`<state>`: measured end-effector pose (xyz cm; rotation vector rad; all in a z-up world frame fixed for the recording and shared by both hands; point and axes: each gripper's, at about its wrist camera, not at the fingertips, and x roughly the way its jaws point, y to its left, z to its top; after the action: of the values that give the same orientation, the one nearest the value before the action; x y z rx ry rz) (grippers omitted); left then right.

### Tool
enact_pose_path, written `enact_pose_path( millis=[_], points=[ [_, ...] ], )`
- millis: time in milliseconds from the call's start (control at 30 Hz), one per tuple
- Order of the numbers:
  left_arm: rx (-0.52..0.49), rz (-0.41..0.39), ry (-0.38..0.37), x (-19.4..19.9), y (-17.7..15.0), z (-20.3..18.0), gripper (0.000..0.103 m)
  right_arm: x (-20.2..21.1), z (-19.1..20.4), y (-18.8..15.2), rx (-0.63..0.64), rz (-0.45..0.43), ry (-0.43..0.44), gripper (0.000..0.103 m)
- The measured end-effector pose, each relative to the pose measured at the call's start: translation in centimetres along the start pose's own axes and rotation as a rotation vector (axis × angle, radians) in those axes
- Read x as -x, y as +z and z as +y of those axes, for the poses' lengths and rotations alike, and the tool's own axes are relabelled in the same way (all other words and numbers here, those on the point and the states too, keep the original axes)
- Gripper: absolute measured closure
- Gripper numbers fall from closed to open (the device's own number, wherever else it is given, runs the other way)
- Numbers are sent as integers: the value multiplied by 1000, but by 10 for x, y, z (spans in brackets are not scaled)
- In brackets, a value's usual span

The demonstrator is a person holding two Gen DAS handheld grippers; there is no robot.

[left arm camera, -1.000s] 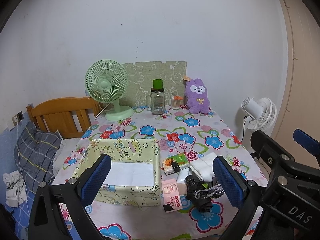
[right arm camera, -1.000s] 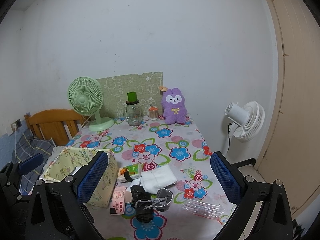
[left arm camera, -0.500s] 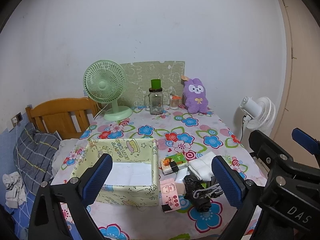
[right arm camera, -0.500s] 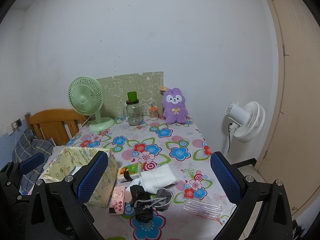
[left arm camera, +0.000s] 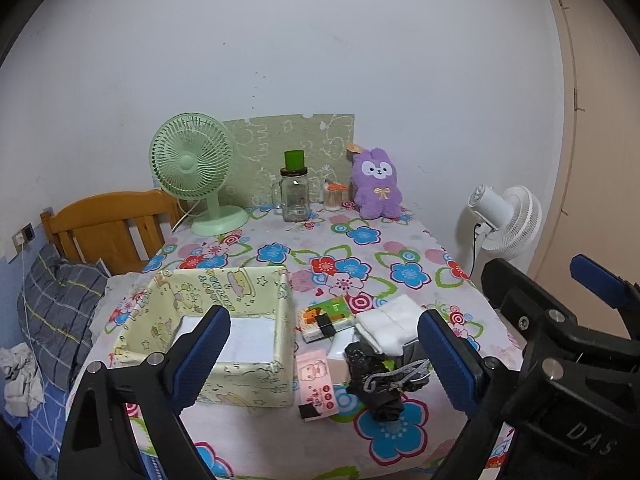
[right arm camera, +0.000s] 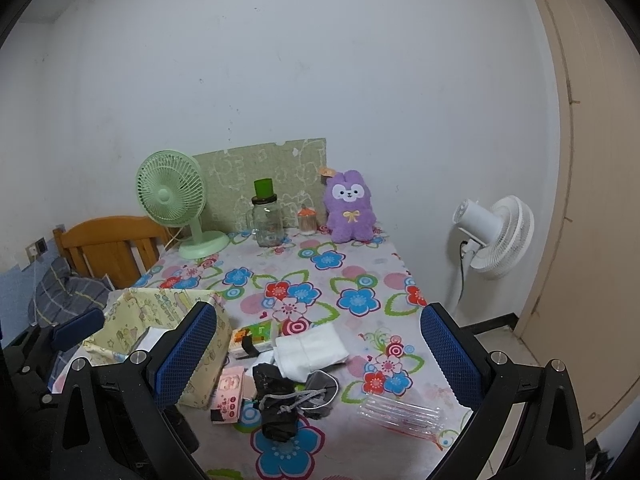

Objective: Organize soft objects
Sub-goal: 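Reach both tools down toward the black plastic bag and white cloth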

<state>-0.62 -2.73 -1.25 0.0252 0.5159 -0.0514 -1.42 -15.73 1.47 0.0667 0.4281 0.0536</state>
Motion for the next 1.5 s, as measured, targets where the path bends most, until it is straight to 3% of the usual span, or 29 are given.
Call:
enact_pose_path(
  millis=[400, 533, 667, 1033, 1500],
  points=[
    [16, 51, -93, -28, -18, -25, 7, -10, -23, -20, -10, 20, -16, 1],
    [21, 51, -97, -38, -26, -32, 7, -15, -30, -27, -11, 17, -19, 1],
    [18, 99, -109, -54, -33, -38, 7, -26, -37, -37, -10, 38, -19, 1],
    [-17, 187, -86, -93, -63, -53, 7, -66, -47, -66, 3, 131, 15, 1],
    [-27, 265, -54, -119, -85, -44, 8, -111, -30, -92, 9, 257, 66, 5]
  ],
)
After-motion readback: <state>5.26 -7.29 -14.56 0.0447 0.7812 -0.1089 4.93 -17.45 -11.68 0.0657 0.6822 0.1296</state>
